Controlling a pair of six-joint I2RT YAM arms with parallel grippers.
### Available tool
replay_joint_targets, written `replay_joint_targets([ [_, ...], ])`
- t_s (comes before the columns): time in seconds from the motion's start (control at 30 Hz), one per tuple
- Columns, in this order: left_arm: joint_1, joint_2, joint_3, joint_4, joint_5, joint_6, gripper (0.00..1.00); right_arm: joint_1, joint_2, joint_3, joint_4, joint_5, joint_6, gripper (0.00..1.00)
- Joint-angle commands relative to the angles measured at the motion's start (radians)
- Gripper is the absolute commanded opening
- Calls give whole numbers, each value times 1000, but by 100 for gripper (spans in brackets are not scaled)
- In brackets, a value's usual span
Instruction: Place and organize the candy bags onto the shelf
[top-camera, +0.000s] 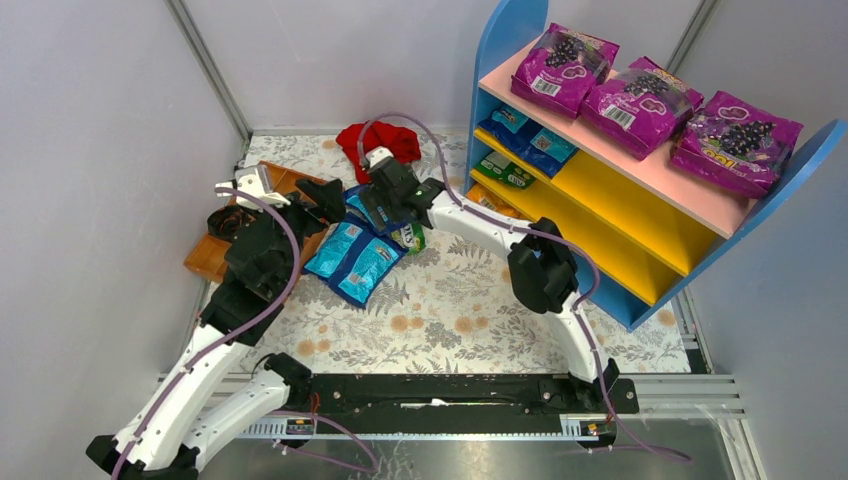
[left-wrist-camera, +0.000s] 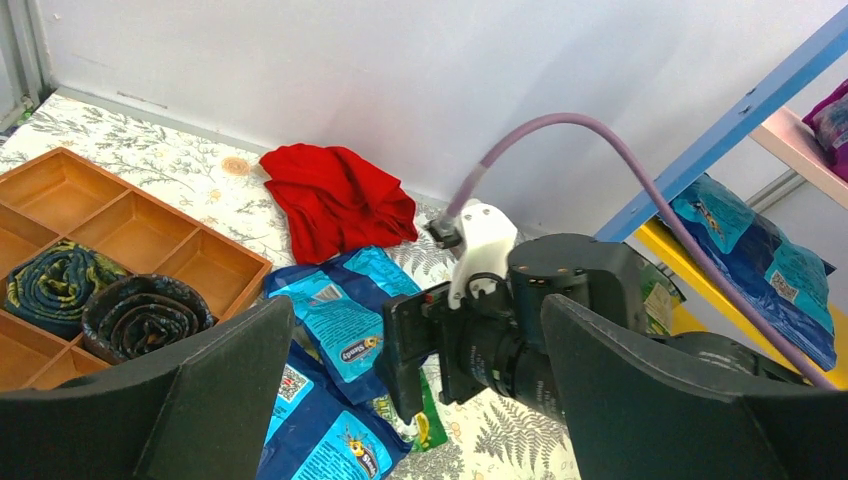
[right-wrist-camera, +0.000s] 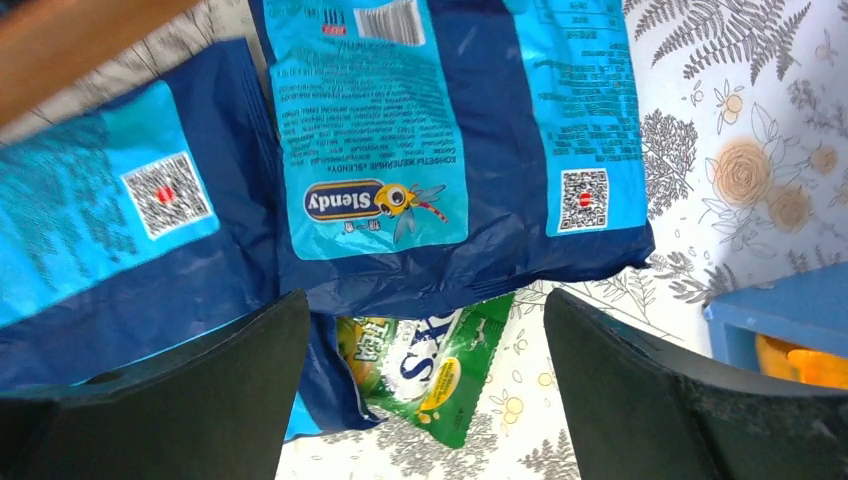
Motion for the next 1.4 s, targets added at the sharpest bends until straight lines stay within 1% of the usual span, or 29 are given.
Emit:
replay_joint_targets([
  [0.0, -14, 6, 16, 33, -37, 25, 99, 69, 49, -7, 31, 84, -265, 94],
  [0.1, -18, 10, 16, 31, -38, 25, 99, 111, 7, -141, 176, 64, -450, 95],
  [0.17, -19, 12, 16, 32, -40, 24, 99, 134, -19, -237, 309, 59, -565, 98],
  [0.2, -19, 13, 15, 31, -41, 24, 99, 140, -22, -260, 351, 84, -588, 99],
  [0.3, -19, 16, 14, 30, -45, 24, 99, 142, 40, -221, 379, 208, -608, 100],
  [0.37, -19, 18, 13, 30, -50, 24, 99, 142, 87, -189, 403, 300, -634, 98],
  [0.47, -19, 26, 11, 30, -50, 22, 99, 142, 119, -174, 453, 336, -675, 95],
  [0.53, -19, 32, 10, 31, -50, 22, 99, 142, 133, -180, 489, 342, -691, 88],
  [0.67, -18, 41, 10, 31, -50, 22, 99, 142, 166, -178, 559, 403, -737, 80],
  [0.7, -17, 42, 10, 32, -51, 22, 99, 142, 170, -173, 568, 420, -743, 75],
  [0.77, -17, 46, 11, 30, -53, 22, 99, 142, 166, -172, 570, 442, -736, 61],
  [0.83, -16, 50, 11, 29, -54, 22, 99, 142, 140, -192, 569, 439, -715, 49],
  [0.9, -16, 52, 10, 30, -54, 22, 99, 142, 95, -219, 560, 437, -684, 25],
  [0.93, -16, 50, 9, 30, -55, 22, 99, 142, 68, -238, 548, 432, -662, 16],
  [1.0, -13, 49, 8, 29, -56, 22, 99, 142, 3, -281, 512, 410, -606, 2],
  [1.03, -13, 47, 9, 29, -60, 21, 99, 142, -37, -305, 491, 394, -570, 0],
  [1.27, -10, 32, 7, 27, -62, 18, 99, 141, -331, -529, 349, 305, -327, 0],
  [1.37, -10, 27, 5, 29, -57, 12, 99, 142, -439, -592, 271, 245, -220, 0],
])
